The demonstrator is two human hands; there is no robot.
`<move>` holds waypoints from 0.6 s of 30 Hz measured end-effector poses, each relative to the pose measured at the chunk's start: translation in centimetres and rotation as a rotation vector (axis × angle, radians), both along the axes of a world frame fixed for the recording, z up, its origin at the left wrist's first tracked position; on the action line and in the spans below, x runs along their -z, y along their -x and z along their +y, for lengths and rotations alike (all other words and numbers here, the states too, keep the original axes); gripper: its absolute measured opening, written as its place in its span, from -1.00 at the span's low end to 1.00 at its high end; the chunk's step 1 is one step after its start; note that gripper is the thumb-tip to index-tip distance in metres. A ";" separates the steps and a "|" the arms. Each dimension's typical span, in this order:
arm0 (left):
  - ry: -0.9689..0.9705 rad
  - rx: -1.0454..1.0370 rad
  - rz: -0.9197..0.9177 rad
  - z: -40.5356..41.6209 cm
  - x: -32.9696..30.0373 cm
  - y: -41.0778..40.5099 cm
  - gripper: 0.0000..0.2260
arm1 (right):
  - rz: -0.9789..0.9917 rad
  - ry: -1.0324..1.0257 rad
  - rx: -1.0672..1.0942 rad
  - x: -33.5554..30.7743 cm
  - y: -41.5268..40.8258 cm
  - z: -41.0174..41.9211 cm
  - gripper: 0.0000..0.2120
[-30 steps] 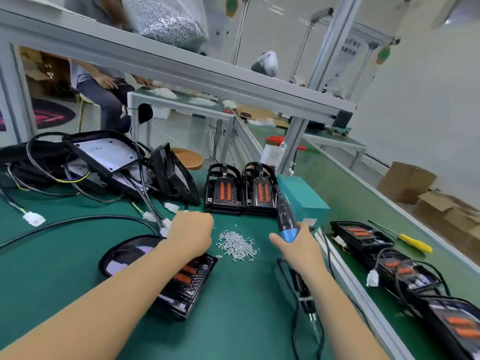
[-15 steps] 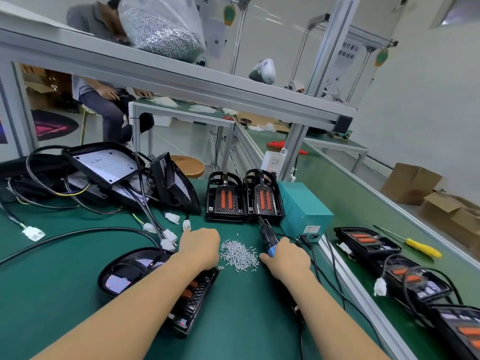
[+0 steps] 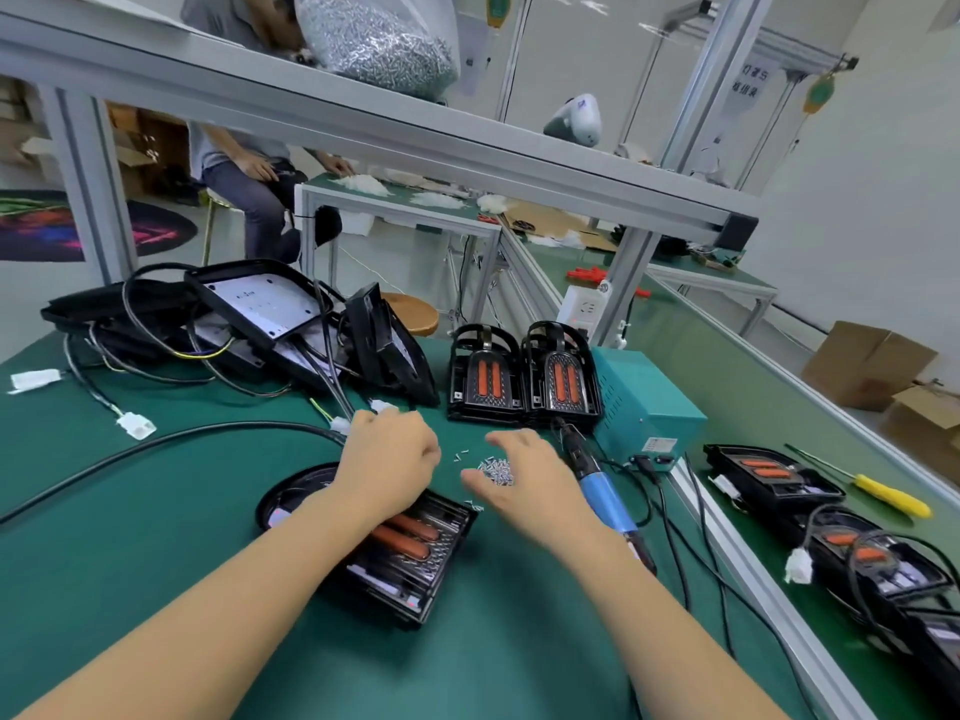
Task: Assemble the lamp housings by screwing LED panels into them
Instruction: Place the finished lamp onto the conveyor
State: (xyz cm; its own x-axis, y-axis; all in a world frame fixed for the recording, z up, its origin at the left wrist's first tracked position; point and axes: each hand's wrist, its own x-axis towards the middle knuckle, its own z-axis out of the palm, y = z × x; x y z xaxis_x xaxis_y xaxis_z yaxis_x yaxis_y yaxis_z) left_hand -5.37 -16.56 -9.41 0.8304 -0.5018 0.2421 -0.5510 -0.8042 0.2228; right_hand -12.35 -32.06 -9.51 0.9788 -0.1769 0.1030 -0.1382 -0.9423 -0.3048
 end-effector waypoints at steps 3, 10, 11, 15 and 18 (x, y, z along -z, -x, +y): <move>0.097 -0.060 -0.015 2.5 0.1 0.2 -0.76 | 0.150 -0.226 -0.159 0.4 0.7 3.4 -0.29; 0.457 -0.327 0.078 9.0 2.6 2.8 -0.67 | 0.225 -0.367 -0.157 1.1 1.3 5.6 -0.23; 0.509 -0.369 0.138 9.7 3.1 3.3 -0.61 | 0.221 -0.348 -0.151 1.2 1.3 5.7 -0.19; 0.740 -0.422 0.393 11.1 5.0 4.5 -0.47 | 0.164 -0.226 -0.116 1.6 1.9 6.5 0.00; 0.797 -0.395 0.403 11.3 5.9 5.1 -0.46 | 0.108 -0.164 -0.099 1.9 2.6 7.1 0.02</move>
